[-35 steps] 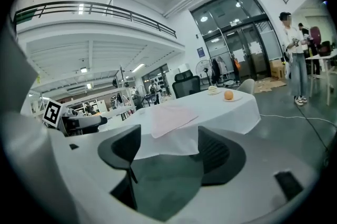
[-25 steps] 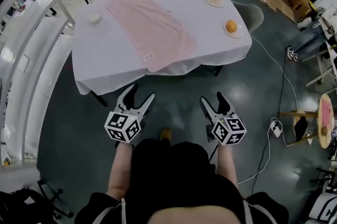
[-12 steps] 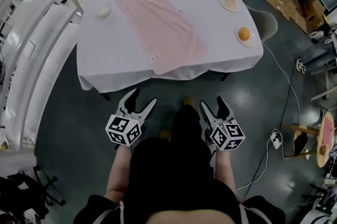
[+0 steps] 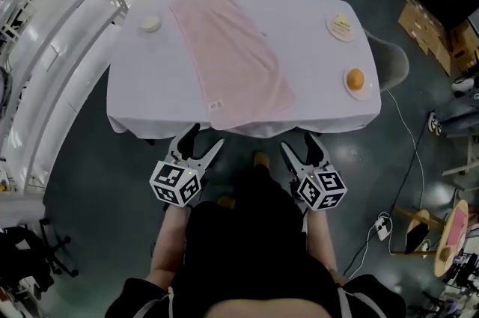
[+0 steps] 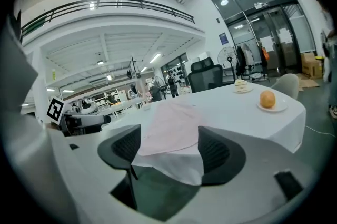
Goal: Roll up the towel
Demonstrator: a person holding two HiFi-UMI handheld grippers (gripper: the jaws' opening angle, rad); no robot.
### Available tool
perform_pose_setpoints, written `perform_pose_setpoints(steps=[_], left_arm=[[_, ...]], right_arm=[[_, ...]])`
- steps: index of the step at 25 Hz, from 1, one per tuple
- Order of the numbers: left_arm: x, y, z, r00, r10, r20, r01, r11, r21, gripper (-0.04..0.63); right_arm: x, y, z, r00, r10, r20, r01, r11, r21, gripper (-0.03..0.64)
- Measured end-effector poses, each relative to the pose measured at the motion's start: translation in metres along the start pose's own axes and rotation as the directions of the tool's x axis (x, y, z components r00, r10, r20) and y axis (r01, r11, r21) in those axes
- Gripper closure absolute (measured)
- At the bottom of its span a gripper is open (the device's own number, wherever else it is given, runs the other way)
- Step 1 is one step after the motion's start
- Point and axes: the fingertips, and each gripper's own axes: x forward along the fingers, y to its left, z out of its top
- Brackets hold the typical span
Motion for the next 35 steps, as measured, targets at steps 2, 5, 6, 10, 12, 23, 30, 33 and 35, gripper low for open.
perform_pose_setpoints(steps=[2, 5, 6, 10, 12, 23, 30, 33, 35], left_arm=[[0.019, 0.002, 0.005, 1.000, 0.005, -0.007, -0.005, 1.000, 0.007, 0.270], [0.047, 0.001, 0.006, 1.000, 0.019, -0.024, -0.018, 1.000, 0.019, 0.270], [0.056, 0.000, 0.005, 0.999, 0.025, -0.033, -0.024, 0.999, 0.031, 0.270], [0.085, -0.002, -0.004, 0.994, 0.054, -0.099, -0.043, 0.993, 0.106, 0.270], [0.092, 0.003, -0.010, 0.986, 0.074, -0.148, -0.053, 0.989, 0.140, 0.270], [0.072, 0.035, -0.083, 0.858, 0.216, -0.466, -0.048, 0.937, 0.346, 0.270], [0.081, 0.034, -0.117, 0.778, 0.288, -0.559, 0.027, 0.873, 0.487, 0.270], [0.085, 0.040, -0.124, 0.755, 0.313, -0.576, 0.049, 0.849, 0.526, 0.270], [0.088, 0.047, -0.127, 0.747, 0.326, -0.579, 0.051, 0.841, 0.539, 0.270]], right_arm=[[0.017, -0.013, 0.012, 1.000, 0.022, -0.010, -0.022, 1.000, -0.014, 0.265], [0.040, -0.035, 0.024, 0.997, 0.064, -0.047, -0.067, 0.996, -0.055, 0.265], [0.047, -0.044, 0.025, 0.995, 0.077, -0.069, -0.082, 0.994, -0.073, 0.265], [0.074, -0.081, 0.024, 0.972, 0.138, -0.193, -0.169, 0.974, -0.153, 0.270], [0.089, -0.092, 0.025, 0.950, 0.179, -0.257, -0.234, 0.951, -0.202, 0.268], [0.156, -0.102, 0.016, 0.744, 0.342, -0.574, -0.645, 0.591, -0.484, 0.265], [0.162, -0.107, -0.011, 0.602, 0.313, -0.735, -0.795, 0.328, -0.511, 0.307], [0.162, -0.105, -0.021, 0.566, 0.296, -0.769, -0.820, 0.295, -0.490, 0.307], [0.163, -0.106, -0.027, 0.553, 0.265, -0.790, -0.830, 0.259, -0.494, 0.316]])
